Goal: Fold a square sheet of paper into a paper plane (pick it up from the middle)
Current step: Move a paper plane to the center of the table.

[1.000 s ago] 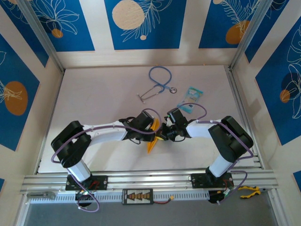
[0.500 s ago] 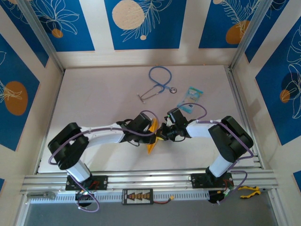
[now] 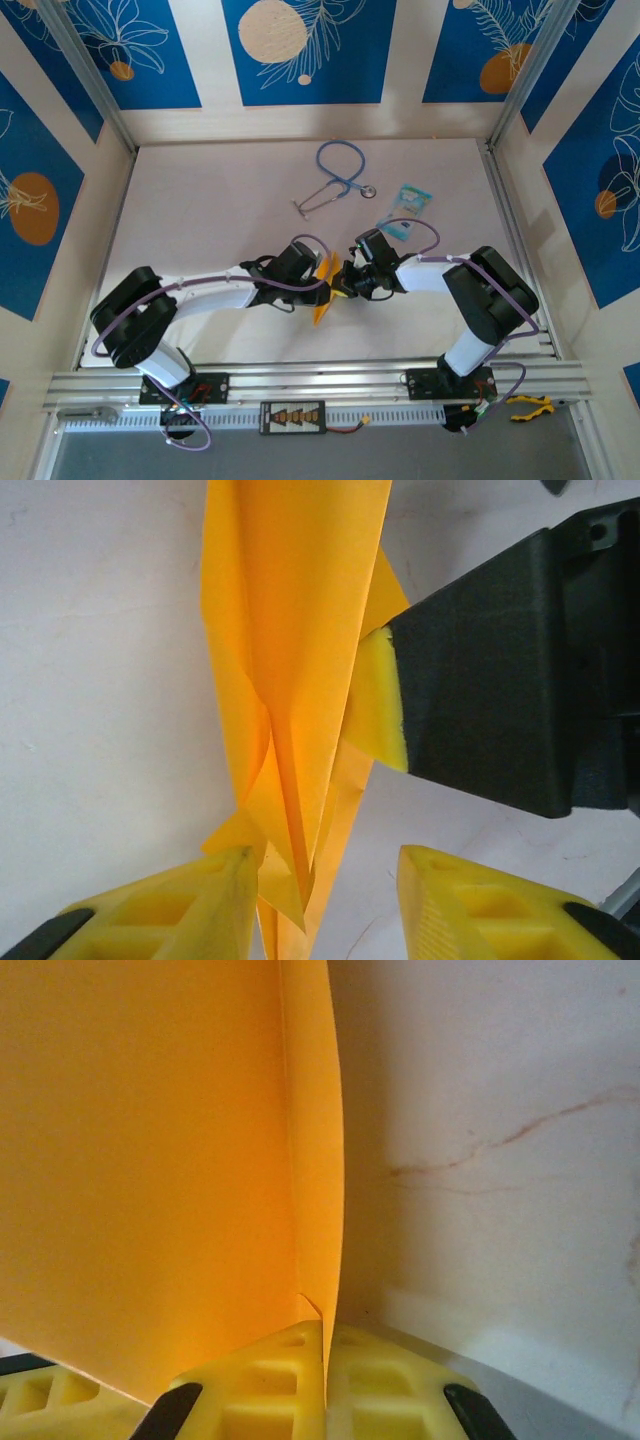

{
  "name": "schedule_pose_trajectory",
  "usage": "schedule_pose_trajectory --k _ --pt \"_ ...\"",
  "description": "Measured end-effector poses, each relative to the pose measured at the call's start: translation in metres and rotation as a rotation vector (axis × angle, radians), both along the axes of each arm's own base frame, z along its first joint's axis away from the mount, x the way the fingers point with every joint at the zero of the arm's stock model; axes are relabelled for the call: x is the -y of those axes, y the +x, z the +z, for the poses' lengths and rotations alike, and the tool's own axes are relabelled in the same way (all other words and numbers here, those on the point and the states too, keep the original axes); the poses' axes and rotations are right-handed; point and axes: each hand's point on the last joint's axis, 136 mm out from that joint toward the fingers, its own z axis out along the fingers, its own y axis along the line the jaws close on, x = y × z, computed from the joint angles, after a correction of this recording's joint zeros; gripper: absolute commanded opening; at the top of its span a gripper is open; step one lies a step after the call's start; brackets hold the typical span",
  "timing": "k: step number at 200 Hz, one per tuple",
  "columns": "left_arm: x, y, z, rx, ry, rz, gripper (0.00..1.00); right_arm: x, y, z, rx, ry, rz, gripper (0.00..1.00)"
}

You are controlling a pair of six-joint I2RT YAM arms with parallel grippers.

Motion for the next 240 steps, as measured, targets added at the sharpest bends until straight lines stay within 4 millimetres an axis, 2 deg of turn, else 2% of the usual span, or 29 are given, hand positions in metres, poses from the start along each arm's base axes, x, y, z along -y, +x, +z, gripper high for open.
schedule_pose_trajectory --k 45,114,179,217,240 --pt "0.006 -0.001 0.002 -0.009 -0.029 -0.003 0.30 -0.001 0.000 0.001 0.002 0.005 0.002 0.05" --pt "0.008 -0.006 -0.002 -0.016 -0.020 -0.016 0.30 -0.002 0.001 0.002 0.006 0.012 0.004 0.05" --pt "0.001 -0.010 -0.022 -0.045 0.058 -0.014 0.29 -0.003 0.001 0.003 0.006 0.019 0.007 0.04" --pt "0.002 -0.004 -0.016 -0.010 0.084 -0.017 0.30 -0.003 0.001 0.004 0.008 0.022 0.005 0.04" --pt "0.001 0.000 -0.015 0.006 0.096 -0.010 0.28 -0.003 0.001 0.004 0.008 0.022 0.006 0.03"
